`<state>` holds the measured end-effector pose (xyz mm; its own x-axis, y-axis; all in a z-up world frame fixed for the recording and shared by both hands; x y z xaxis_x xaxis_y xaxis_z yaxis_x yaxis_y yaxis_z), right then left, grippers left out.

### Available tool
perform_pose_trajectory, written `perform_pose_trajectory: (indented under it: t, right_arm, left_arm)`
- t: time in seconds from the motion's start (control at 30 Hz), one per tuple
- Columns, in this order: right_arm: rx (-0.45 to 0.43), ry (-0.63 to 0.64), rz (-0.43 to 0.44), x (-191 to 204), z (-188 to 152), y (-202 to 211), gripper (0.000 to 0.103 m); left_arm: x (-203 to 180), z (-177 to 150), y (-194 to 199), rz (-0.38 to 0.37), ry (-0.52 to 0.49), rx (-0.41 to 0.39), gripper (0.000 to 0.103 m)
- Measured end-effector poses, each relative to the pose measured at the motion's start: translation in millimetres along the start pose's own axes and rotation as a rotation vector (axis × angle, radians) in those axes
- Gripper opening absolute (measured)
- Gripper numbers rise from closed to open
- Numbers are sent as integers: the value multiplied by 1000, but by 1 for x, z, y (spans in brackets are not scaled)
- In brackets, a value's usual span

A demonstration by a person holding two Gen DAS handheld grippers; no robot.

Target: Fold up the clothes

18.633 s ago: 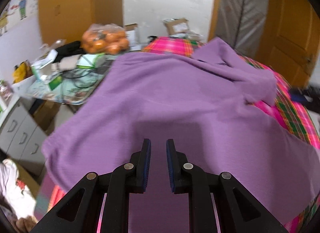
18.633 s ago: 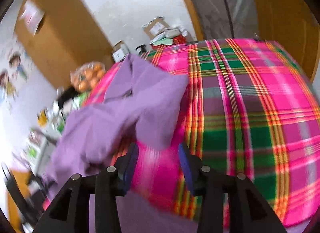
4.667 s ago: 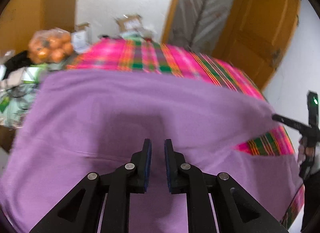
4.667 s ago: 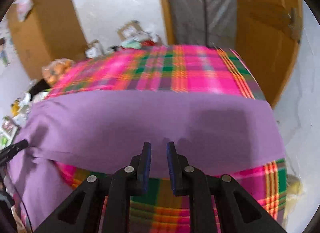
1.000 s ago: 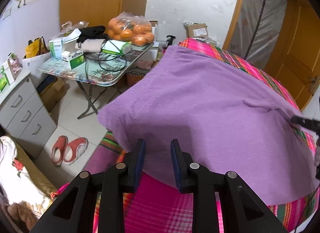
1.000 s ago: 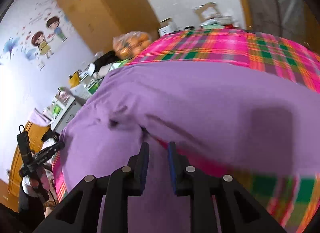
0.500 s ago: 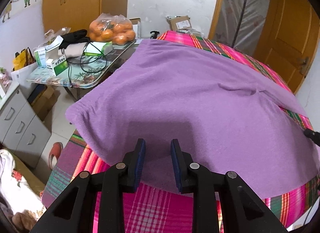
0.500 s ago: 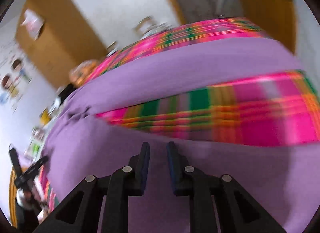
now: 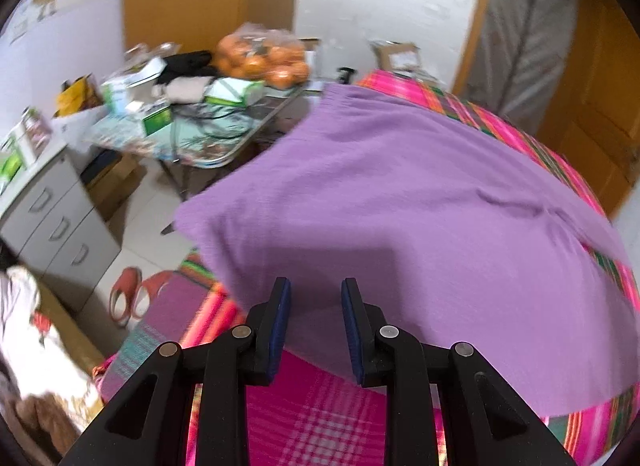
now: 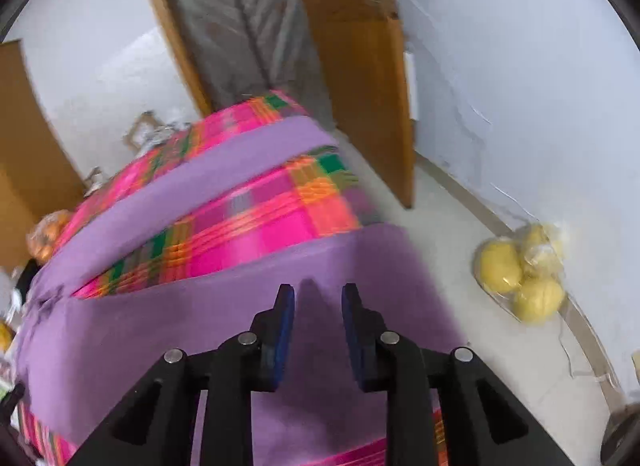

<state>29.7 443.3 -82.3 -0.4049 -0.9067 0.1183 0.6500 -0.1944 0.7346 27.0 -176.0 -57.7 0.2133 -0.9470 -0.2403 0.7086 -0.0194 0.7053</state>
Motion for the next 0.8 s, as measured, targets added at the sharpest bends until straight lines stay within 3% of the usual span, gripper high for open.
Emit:
perform_pose_trajectory:
  t: [0.1,0.2,0.27,0.33,0.57,0.8]
  right_arm:
    - [-13,128,54,48,-7,8,26]
    - [68,189,147,87,-24,-4,24]
    - [113,228,203,112,-35,-10,17]
    - [104,264,218,129,-39,-9,17]
    - [101,330,284,173,-42,-3,17]
    - [120,354,318,187,-42,-8,17]
  left_arm:
    - [13,0,2,28,26,-10,27]
    - [27,-1,7,49,49,-21,27]
    - [40,-3,11,85,68,-21,27]
    - [51,-2,15,95,98,-29,27]
    - [43,23,19,65,56,-76,27]
    - [40,37,-13,50,39,-46,27]
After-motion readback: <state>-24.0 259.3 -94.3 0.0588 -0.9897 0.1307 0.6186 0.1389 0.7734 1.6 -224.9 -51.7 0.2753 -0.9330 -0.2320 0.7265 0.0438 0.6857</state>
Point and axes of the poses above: each gripper's, at about its wrist camera, not at the fingertips, and y roughly against the way its jaws point, x to its left, z to its top, the point moved 8 cm from there along -y, roughly the way its jaws point, and after that the axes turned 9 degrees about -z, right-handed, at the moved point
